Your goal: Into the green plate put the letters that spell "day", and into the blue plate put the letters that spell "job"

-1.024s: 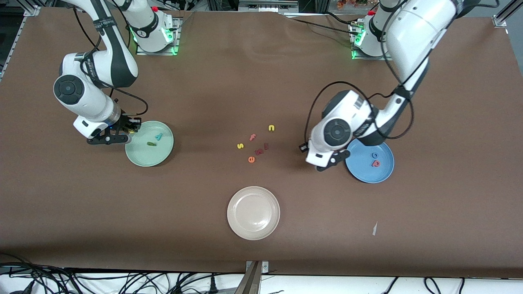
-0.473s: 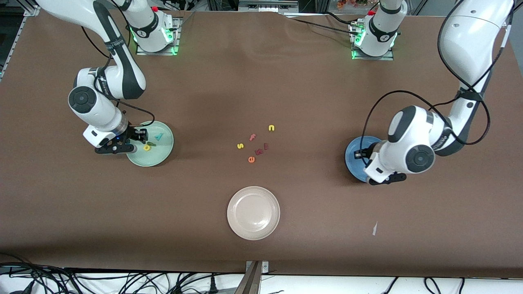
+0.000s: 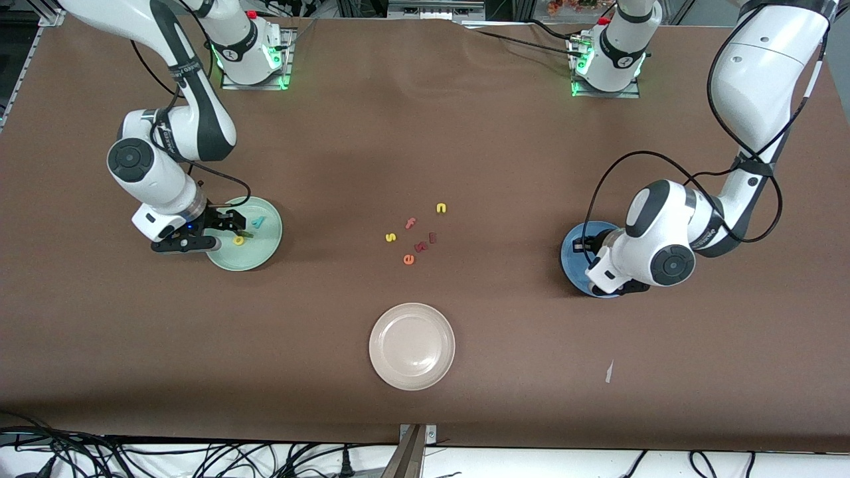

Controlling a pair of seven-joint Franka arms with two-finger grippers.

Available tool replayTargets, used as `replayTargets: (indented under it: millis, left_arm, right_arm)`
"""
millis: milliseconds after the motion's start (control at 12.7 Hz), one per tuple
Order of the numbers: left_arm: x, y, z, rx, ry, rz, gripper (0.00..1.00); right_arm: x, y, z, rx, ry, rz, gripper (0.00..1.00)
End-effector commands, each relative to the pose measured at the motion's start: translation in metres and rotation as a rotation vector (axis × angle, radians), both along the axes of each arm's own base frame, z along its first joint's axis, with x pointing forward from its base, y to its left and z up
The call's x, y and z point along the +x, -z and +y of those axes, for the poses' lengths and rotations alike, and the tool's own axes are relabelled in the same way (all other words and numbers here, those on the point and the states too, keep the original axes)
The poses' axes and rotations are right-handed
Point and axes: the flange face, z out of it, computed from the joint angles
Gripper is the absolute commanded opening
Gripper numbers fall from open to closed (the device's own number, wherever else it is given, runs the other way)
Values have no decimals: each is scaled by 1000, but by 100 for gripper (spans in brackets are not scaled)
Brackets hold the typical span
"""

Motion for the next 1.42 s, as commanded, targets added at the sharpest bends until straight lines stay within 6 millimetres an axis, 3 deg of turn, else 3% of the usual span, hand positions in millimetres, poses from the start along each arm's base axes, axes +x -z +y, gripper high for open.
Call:
replayTargets:
  millis: [0, 236, 473, 709, 867, 1103, 1340]
  left_arm:
    - [0, 1, 1, 7, 22, -4, 99]
    - [2, -3, 2, 9, 19, -8, 100]
    - [8, -26, 4, 16, 21, -28, 100]
    - [25, -88, 0, 31, 32, -42, 100]
    - [28, -151, -8, 18, 109, -57, 100]
    - [25, -244, -7, -28, 244, -111, 100]
    - [16, -306, 3, -62, 340, -155, 100]
  right_arm:
    - [8, -45, 21, 6, -14, 24, 100]
    - [12, -113, 45, -6, 1, 90, 100]
    - [6, -187, 52, -19, 3, 116, 100]
    - [-2, -259, 66, -28, -18, 125, 100]
    - [-10, -294, 65, -20, -20, 121, 100]
    - [-32, -326, 63, 37, -23, 115, 100]
    - [-40, -337, 56, 97, -4, 118, 100]
